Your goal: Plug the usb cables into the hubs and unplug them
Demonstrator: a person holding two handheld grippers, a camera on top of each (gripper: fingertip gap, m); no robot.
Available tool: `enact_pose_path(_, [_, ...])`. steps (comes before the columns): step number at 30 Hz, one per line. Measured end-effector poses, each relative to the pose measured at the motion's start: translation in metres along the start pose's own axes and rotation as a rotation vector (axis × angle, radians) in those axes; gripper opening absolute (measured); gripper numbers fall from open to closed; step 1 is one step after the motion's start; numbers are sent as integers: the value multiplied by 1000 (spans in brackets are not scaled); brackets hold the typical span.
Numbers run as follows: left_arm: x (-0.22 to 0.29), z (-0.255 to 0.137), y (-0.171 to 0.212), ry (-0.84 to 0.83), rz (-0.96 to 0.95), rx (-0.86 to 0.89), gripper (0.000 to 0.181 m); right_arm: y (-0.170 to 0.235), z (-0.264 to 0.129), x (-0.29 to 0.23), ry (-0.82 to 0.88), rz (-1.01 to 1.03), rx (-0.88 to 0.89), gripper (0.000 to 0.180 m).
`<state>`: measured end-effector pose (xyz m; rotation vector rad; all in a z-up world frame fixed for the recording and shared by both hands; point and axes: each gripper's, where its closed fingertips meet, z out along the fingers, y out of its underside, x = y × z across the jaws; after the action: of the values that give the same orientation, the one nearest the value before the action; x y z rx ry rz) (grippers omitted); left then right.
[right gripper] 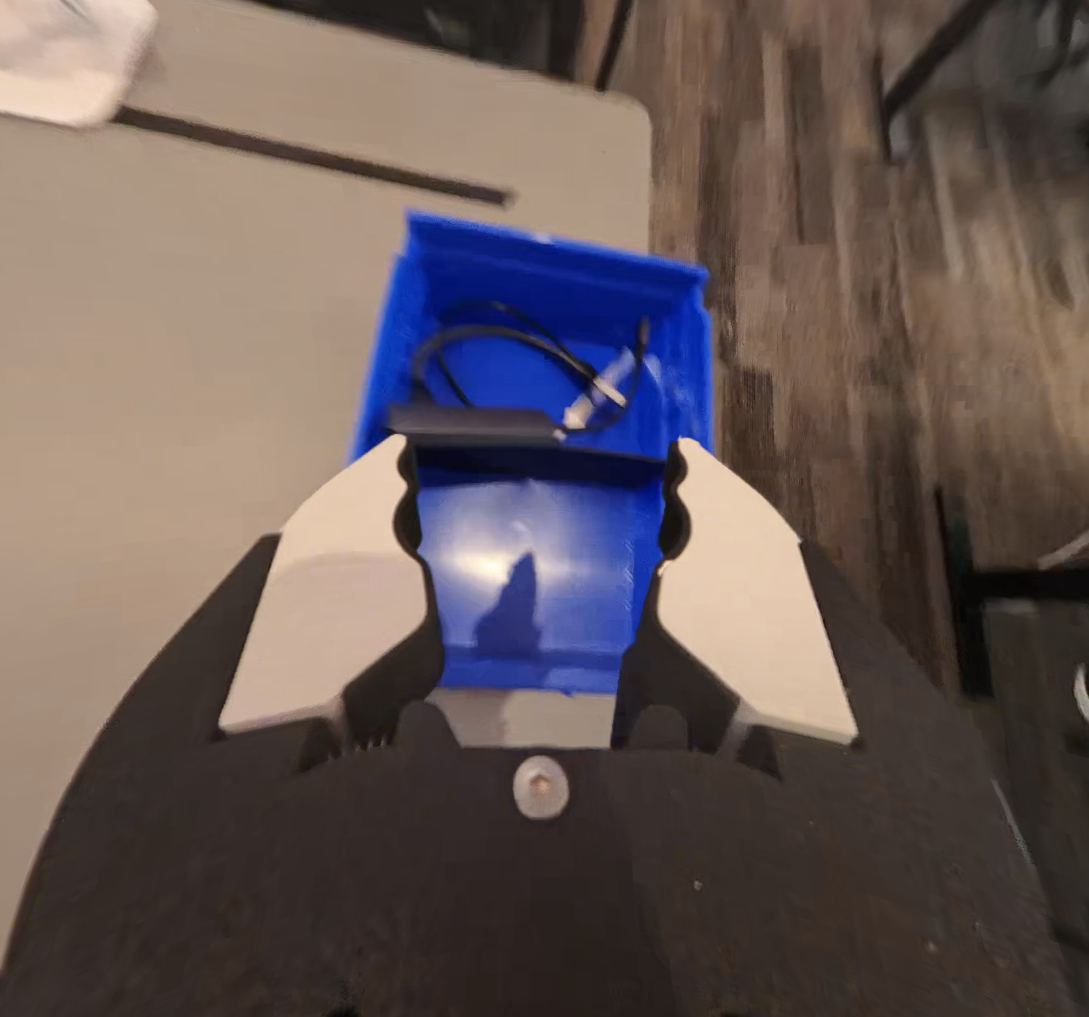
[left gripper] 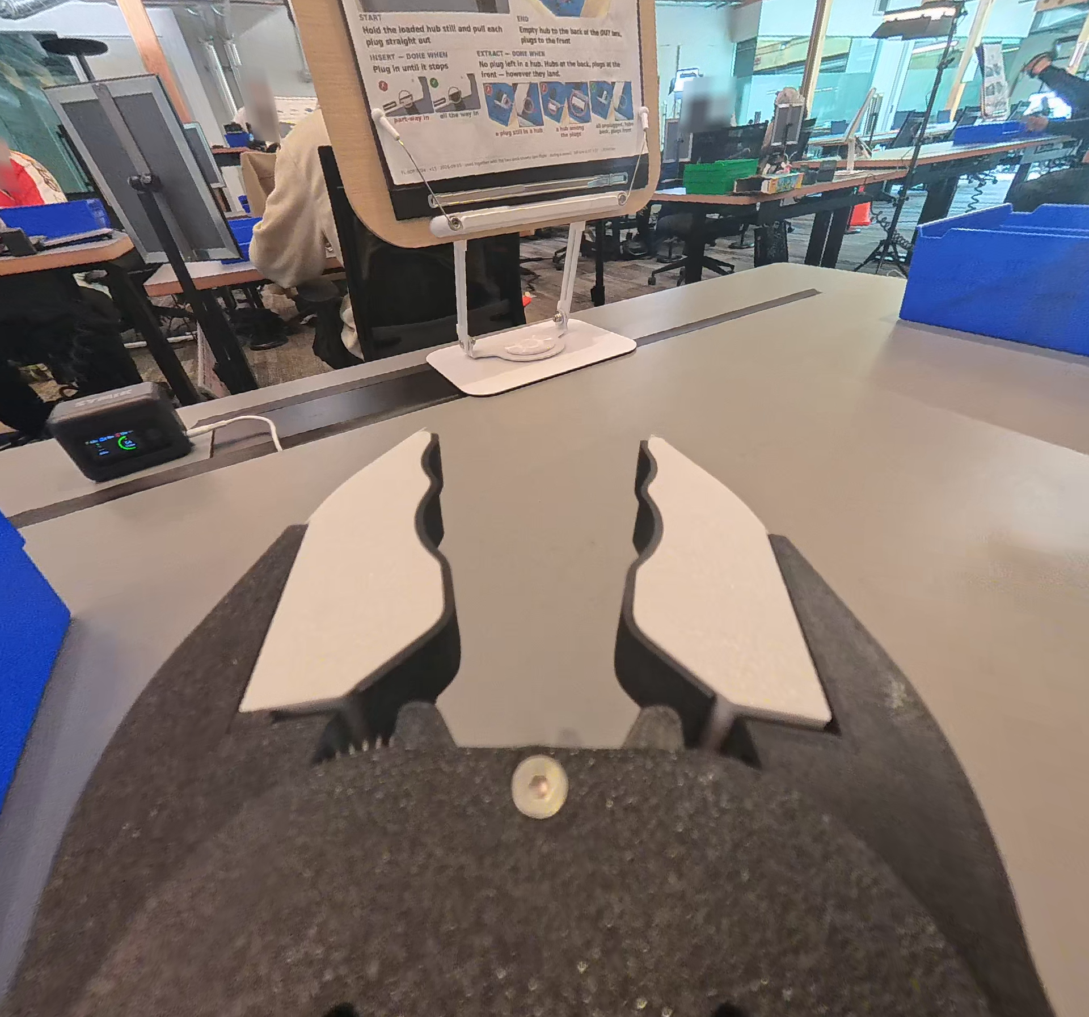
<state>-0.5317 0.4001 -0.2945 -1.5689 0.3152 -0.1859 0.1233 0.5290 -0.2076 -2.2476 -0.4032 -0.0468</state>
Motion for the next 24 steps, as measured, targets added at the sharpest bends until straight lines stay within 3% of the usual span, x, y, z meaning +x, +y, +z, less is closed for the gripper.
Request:
enact_pose_path(6, [-3, 0, 2, -13, 2, -6, 62, 62, 44, 64, -56, 159, -339, 78])
enact_pose_path(11, [-4, 0, 3, -21, 10, -11, 61, 102, 71, 92, -47, 204, -510, 74])
enact_pose_path(24, [-3, 2, 5, -20, 16, -17, 61, 137, 105, 98, -97, 224, -688, 70])
